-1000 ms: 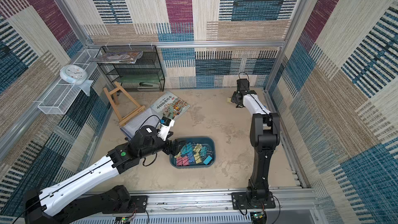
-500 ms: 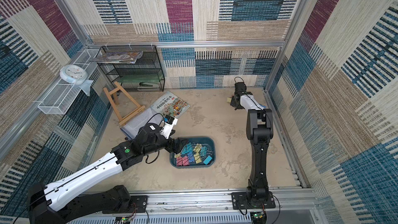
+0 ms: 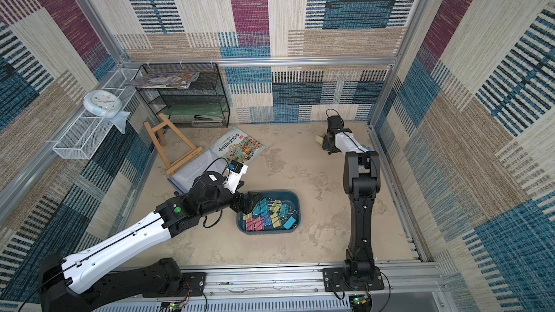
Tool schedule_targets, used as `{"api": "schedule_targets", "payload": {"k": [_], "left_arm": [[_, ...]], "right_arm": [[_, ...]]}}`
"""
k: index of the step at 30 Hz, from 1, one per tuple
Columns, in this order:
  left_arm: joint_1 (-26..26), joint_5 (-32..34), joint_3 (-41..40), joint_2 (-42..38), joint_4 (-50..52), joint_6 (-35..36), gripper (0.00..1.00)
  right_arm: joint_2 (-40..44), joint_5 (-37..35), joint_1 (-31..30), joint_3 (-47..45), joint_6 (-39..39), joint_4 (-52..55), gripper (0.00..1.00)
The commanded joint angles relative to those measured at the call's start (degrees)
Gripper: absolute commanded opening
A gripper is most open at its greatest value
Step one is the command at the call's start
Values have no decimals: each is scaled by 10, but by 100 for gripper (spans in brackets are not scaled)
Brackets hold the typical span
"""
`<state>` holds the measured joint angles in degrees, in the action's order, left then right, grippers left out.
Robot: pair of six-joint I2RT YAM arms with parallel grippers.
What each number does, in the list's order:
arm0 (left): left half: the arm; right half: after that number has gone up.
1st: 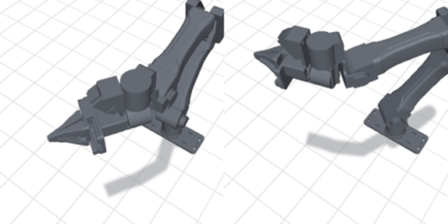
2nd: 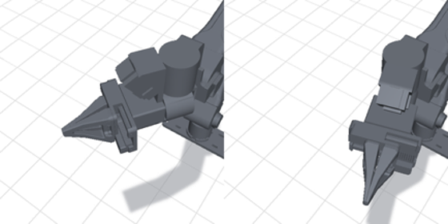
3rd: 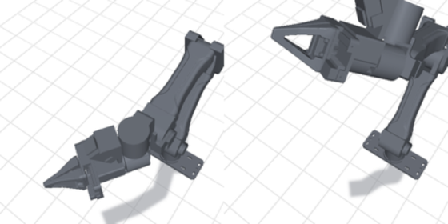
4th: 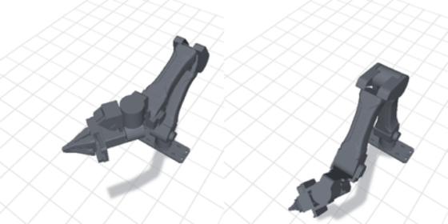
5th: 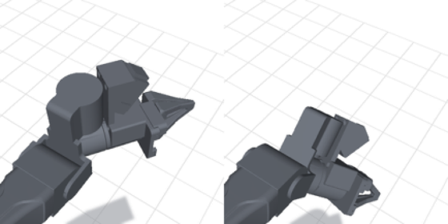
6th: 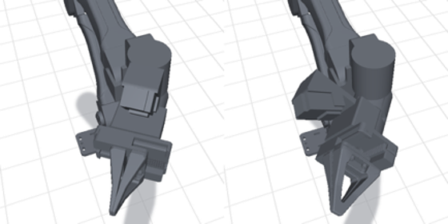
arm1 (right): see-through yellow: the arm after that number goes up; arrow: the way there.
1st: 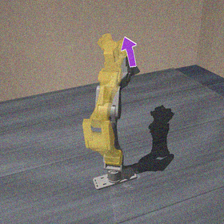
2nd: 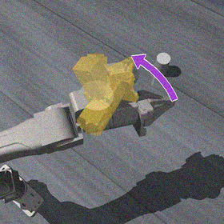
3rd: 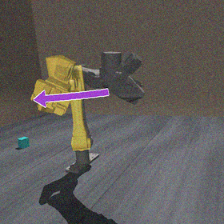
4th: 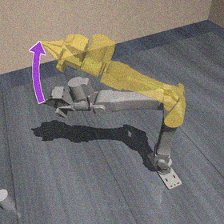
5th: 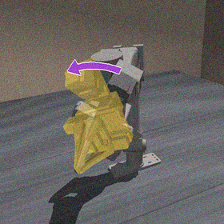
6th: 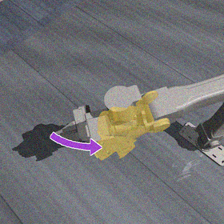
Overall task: Put the binder clips in the storage box
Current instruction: Pick up the binder clip at the center of the board, then place the binder clip in the storage box.
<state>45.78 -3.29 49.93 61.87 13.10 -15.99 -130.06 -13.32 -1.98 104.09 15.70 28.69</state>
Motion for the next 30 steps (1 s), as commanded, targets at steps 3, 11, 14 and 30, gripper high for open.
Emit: {"api": "schedule_targets", "payload": {"k": [3,11,14,30], "left_arm": [[-1,-8,-1,-3,-16,-4,99],[-1,-9,-5,-19,-9,-5,99],[-1,7,-19,-36,-14,-4,99],[-1,-2,-39,-3,-107,-57,99]], "right_arm": [[87,-38,6,-77,-13,-21,0],[300,63,6,-237,29,-10,0],[408,180,5,-313,37,-11,0],[747,437,-170,-608,321,13,0]]}}
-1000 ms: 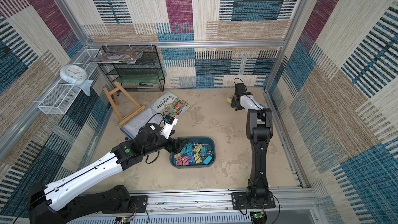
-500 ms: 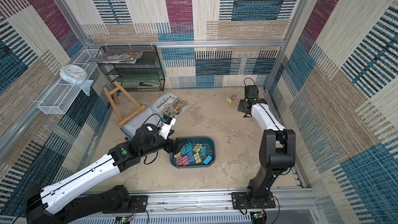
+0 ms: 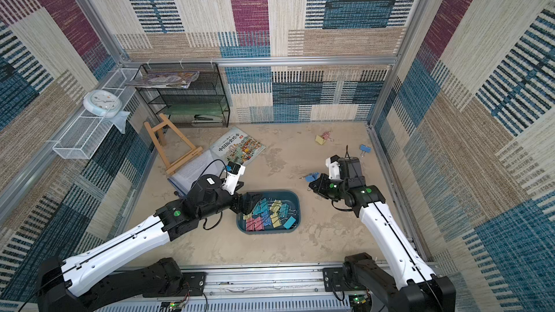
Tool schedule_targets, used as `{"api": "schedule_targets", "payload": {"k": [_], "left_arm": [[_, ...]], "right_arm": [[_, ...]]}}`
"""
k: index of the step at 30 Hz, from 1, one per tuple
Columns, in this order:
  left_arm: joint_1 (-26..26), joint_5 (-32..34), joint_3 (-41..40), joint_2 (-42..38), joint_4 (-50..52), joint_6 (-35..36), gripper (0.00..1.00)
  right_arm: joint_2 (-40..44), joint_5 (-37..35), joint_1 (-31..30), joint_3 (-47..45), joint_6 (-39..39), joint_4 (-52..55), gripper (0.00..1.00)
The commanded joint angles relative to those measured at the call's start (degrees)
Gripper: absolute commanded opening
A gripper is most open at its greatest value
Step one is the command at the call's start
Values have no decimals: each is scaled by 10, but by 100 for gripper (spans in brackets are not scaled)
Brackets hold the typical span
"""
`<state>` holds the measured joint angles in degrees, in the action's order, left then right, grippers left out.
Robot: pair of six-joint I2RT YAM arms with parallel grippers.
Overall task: Put the binder clips in the storage box
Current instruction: Place the binder clip in the storage box.
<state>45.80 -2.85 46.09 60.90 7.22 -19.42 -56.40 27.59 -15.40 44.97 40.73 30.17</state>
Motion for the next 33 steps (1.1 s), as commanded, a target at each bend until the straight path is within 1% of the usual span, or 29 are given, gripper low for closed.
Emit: {"api": "schedule_targets", "payload": {"k": [1,4,9,13,15,19,24,28,30,32,33], "left_arm": [[-1,-11,-1,13,-53,-28,99],[-1,-23,-2,25,-65,-43,99],[-1,-28,-6,29,-77,-61,99],[-1,-25,-7,25,-81,-61,99],[-1,-27,-1,24,-72,-56,99],[-1,-27,1,19,-57,-48,99],[-1,-20,-6,9,-51,-46,99],[-1,-18,-8,5,-51,-45,99],[-1,-20,-8,5,-51,-43,99],[-1,-20,-8,6,-53,-43,99],[-1,-21,-8,8,-54,-44,99]], "right_arm": [[11,26,-55,-25,81,-4,0],[-1,7,-107,-50,113,-25,0],[-44,-25,-161,-74,183,-112,0],[-104,-20,-173,-75,241,-213,0],[-134,-33,-181,-70,275,-235,0],[-177,-36,-189,-73,333,-292,0],[-189,-55,-190,-98,378,-311,0],[-188,-47,-190,-146,423,-376,0],[-193,-38,-190,-155,432,-392,5],[-191,-41,-190,-150,431,-378,10],[-186,-48,-190,-145,426,-363,15]]}}
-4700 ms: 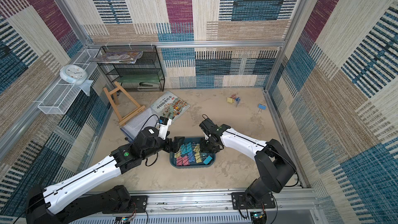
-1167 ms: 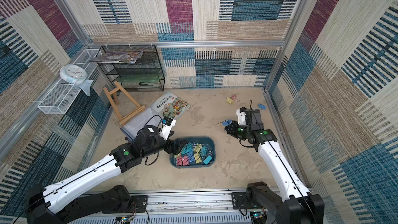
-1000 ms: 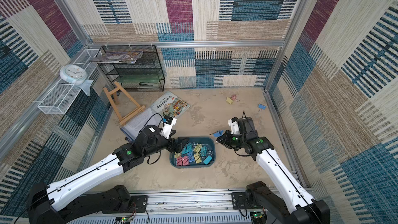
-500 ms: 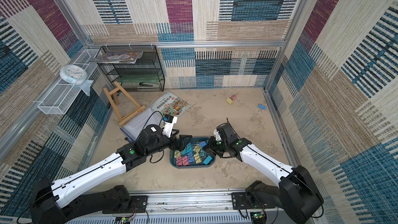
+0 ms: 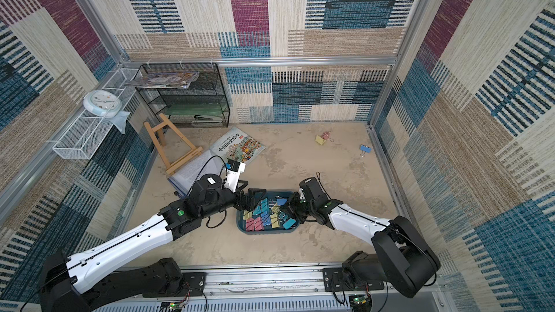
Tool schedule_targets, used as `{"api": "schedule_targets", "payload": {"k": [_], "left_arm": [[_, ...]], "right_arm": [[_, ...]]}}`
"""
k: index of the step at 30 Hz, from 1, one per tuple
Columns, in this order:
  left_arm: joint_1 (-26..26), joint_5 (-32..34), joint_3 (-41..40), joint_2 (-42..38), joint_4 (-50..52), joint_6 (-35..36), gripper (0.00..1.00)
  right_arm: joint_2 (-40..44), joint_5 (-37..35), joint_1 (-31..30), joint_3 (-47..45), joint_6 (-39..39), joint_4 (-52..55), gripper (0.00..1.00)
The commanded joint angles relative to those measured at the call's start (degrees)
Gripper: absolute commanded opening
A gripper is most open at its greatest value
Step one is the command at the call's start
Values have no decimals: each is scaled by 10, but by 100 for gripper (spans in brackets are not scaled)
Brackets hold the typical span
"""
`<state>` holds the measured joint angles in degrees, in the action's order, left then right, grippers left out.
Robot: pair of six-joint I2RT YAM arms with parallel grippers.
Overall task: Put the binder clips in the storage box
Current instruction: Place the binder clip in the storage box, then pick up the binder clip at the center of the board.
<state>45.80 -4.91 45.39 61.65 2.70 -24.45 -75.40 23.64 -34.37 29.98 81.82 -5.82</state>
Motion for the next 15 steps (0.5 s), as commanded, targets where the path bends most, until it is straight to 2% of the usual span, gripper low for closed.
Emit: {"api": "schedule_targets", "payload": {"k": [1,5,7,10,15], "left_arm": [[-1,-1,0,1,-10,6,99],[-1,-5,0,4,-12,2,99],[-1,-5,0,3,-11,2,99],[-1,-2,-1,0,-11,3,99],[-1,0,3,-6,-3,11,99]], "right_arm": [[10,-15,0,8,11,10,19],[51,-60,0,24,0,69,40],[72,-78,0,30,-4,89,46],[104,-103,4,38,-23,89,48],[145,-206,44,138,-221,169,47]]}}
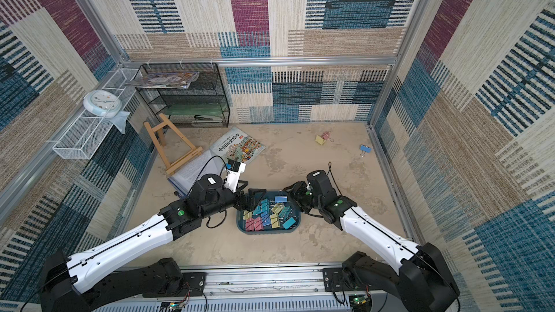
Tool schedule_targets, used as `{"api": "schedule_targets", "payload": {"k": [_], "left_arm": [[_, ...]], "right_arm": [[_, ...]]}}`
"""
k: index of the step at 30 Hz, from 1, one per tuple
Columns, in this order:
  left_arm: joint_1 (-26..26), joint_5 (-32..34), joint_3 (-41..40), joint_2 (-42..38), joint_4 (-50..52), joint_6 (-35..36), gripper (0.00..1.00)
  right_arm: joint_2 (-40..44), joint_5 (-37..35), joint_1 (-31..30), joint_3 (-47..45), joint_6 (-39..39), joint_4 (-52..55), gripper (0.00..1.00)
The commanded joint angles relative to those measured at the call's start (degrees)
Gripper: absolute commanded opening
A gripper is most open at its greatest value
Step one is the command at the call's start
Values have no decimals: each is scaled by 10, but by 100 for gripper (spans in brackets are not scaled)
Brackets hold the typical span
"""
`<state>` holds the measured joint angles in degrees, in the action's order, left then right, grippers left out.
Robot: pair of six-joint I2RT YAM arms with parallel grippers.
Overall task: Put the binder clips in the storage box
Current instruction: Pick up the binder clip at the center of the board.
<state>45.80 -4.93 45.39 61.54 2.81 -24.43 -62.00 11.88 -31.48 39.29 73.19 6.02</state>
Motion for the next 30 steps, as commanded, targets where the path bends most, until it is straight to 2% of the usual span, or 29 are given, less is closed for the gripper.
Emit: {"api": "schedule_targets", "payload": {"k": [1,4,9,17,20,25,30], "left_arm": [[-1,1,4,-7,-3,13,99],[-1,4,7,-12,4,19,99],[-1,7,7,-27,29,25,99],[-1,23,-11,-65,55,31,99],[-1,33,-9,-73,73,43,99],[-1,38,-10,-83,90,58,99],[-1,48,-22,-84,91,62,99]], "right_arm": [[9,-124,26,76,-175,81,47],[-15,-195,69,145,-268,124,49],[-104,-173,177,224,-336,136,50],[-263,-81,366,272,-263,82,49],[-341,-95,412,330,-244,120,51],[-452,-99,459,414,-222,127,53],[-547,-115,476,500,-205,123,55]]}}
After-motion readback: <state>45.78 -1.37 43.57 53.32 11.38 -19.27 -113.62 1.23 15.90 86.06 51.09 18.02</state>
